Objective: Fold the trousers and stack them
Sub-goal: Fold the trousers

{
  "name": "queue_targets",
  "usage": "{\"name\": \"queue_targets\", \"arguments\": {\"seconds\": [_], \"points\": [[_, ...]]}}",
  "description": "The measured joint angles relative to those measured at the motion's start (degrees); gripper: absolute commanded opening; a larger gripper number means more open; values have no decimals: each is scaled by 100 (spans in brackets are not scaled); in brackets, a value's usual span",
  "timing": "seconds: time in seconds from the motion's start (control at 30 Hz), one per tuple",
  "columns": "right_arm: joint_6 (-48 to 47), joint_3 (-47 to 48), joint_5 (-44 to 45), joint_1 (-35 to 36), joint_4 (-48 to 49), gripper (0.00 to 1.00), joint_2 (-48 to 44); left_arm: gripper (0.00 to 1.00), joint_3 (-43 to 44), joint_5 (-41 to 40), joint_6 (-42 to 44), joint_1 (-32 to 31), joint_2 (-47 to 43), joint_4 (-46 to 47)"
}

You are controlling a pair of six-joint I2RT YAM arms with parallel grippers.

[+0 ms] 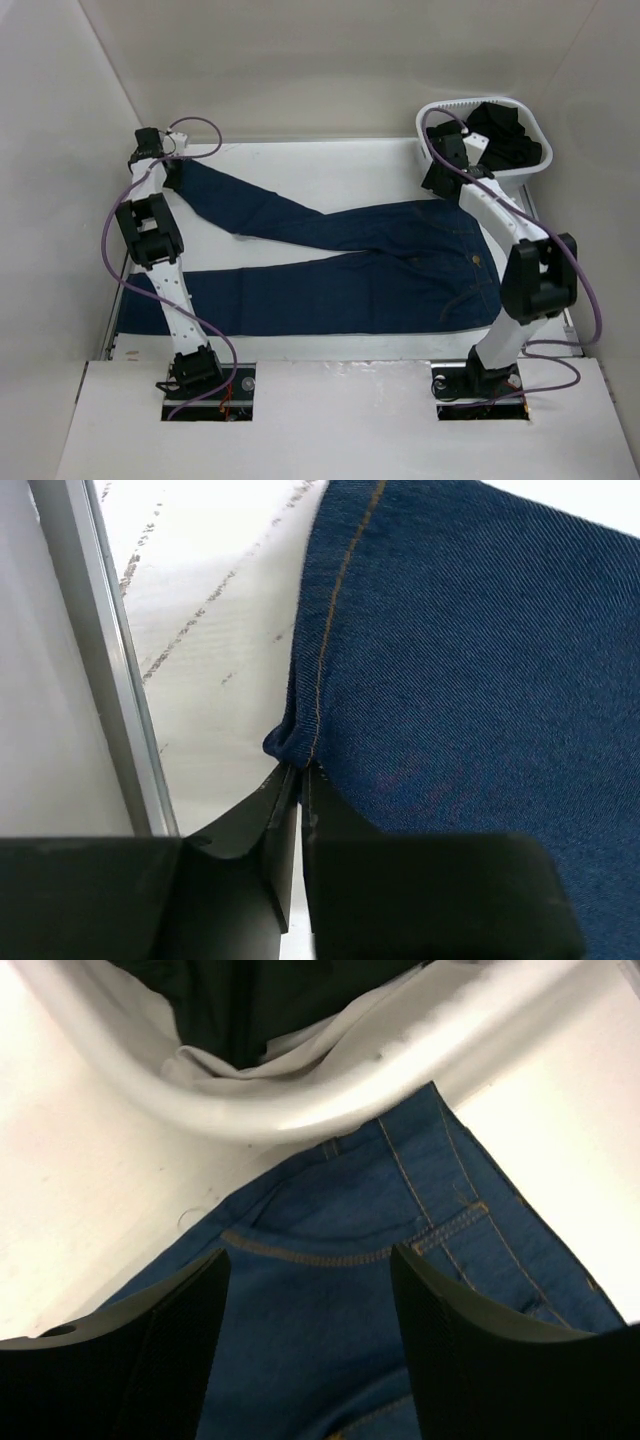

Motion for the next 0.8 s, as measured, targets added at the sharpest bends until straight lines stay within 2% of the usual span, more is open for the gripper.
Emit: {"name": "queue_targets", "arguments": {"seconds": [0.37, 0.63, 0.67, 0.8], "points": [[-815, 1440, -367, -50, -490, 81, 1987, 0, -1532, -579, 697, 164, -1539, -326], [-839, 2133, -374, -46, -1189, 84, 2472, 2, -1683, -826, 776, 415, -1993, -339], [-837, 2155, -374, -46, -1235, 93, 2505, 2, -1685, -855, 787, 420, -1993, -343], [-772, 2277, -321, -31, -1412, 93, 2688, 3, -1742, -894, 820, 413, -1993, -343]]}}
